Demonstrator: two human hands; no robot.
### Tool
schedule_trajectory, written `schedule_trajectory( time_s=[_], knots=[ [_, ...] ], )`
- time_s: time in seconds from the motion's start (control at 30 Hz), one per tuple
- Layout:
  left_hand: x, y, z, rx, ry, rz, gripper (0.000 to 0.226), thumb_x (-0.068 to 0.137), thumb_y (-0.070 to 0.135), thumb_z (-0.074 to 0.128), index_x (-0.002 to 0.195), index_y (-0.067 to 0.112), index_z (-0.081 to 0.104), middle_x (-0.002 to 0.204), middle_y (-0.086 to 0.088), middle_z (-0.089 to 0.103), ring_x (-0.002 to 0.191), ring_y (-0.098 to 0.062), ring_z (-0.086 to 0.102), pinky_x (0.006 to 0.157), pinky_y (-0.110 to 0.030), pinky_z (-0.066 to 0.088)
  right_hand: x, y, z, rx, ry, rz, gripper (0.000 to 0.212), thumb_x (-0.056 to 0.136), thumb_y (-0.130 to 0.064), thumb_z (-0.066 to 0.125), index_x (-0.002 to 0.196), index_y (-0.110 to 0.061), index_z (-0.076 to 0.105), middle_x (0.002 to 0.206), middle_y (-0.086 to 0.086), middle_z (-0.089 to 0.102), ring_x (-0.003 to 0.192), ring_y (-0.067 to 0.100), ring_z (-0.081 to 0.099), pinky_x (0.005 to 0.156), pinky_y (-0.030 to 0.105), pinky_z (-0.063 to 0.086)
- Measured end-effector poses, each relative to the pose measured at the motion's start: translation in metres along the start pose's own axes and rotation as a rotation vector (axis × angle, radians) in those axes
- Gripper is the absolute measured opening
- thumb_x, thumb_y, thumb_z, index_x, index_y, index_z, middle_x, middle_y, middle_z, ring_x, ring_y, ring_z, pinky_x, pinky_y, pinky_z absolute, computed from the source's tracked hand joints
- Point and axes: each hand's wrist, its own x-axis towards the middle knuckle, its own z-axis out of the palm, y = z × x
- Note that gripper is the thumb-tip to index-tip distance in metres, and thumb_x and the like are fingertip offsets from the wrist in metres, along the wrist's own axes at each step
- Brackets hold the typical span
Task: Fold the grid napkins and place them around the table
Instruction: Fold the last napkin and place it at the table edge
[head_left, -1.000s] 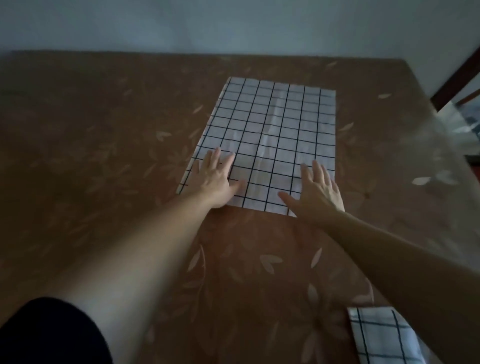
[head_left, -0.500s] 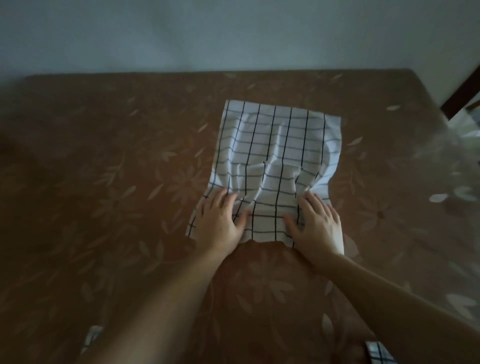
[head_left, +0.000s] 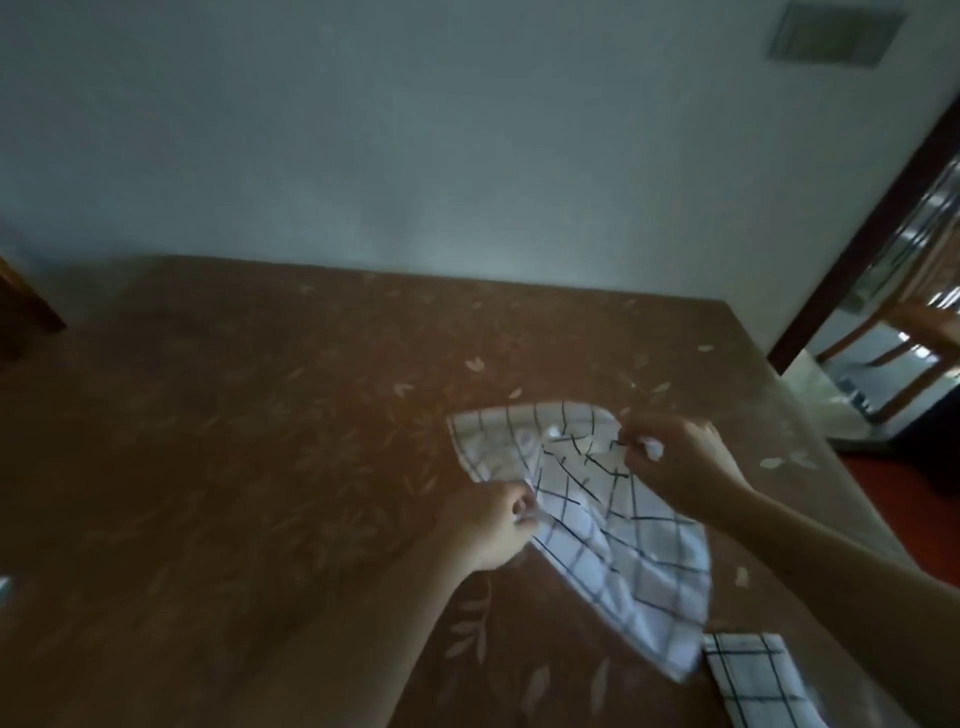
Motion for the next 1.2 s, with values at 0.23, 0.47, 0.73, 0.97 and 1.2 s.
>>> schedule_trajectory(
  time_s=[0.23,0.47,0.73,0.97,1.2],
  knots=[
    [-0.069,0.051,-0.107,0.080,0.254,0.229,0.080,0.082,0.018,0.069,0.147,0.041,0.028,0.154,0.015,0.032,0.142,-0.010,0.032,0.117,-0.037,0.031,-0.055,-0.100,-0.133,-0.022,0.096,-0.160,0.038,0.077,-0.002,0.069,0.078,-0.040,0.065,0.088,-0.022,0.065,0.086,0.005,0.064,0.077,0.019,0.045],
    [-0.145,0.122,-0.154,-0.037,-0.015,0.403,0.039,0.088,0.030,0.069,0.125,0.022,0.062,0.117,0.011,0.064,0.109,-0.002,0.058,0.100,-0.031,0.042,-0.135,-0.142,-0.208,-0.078,0.221,-0.163,0.037,0.081,-0.005,0.068,0.075,-0.040,0.059,0.114,-0.010,0.063,0.100,0.012,0.060,0.091,0.029,0.044],
    [-0.208,0.166,-0.164,-0.074,0.278,0.506,0.015,0.093,0.035,0.062,0.094,0.022,0.070,0.095,0.012,0.067,0.093,-0.008,0.060,0.086,-0.027,0.048,-0.212,-0.138,-0.251,-0.383,0.314,0.103,0.017,0.084,-0.014,0.061,0.085,-0.031,0.062,0.126,-0.006,0.059,0.118,0.019,0.053,0.100,0.044,0.041],
    [-0.275,0.206,-0.167,0.039,0.426,0.598,0.010,0.086,0.025,0.066,0.092,0.020,0.073,0.081,0.005,0.073,0.065,-0.008,0.061,0.068,-0.026,0.053,-0.275,-0.186,-0.230,-0.272,0.176,-0.149,0.037,0.090,-0.037,0.060,0.126,-0.037,0.053,0.133,-0.025,0.046,0.125,0.000,0.039,0.109,0.032,0.021],
    [-0.349,0.238,-0.140,0.198,0.426,0.601,0.021,0.088,0.033,0.055,0.091,0.021,0.071,0.086,0.005,0.072,0.081,-0.016,0.066,0.076,-0.035,0.053,-0.338,-0.187,-0.222,-0.128,0.301,-0.167,0.018,0.092,-0.027,0.061,0.107,-0.030,0.070,0.105,-0.014,0.072,0.085,-0.004,0.061,0.089,0.025,0.051]
  ],
)
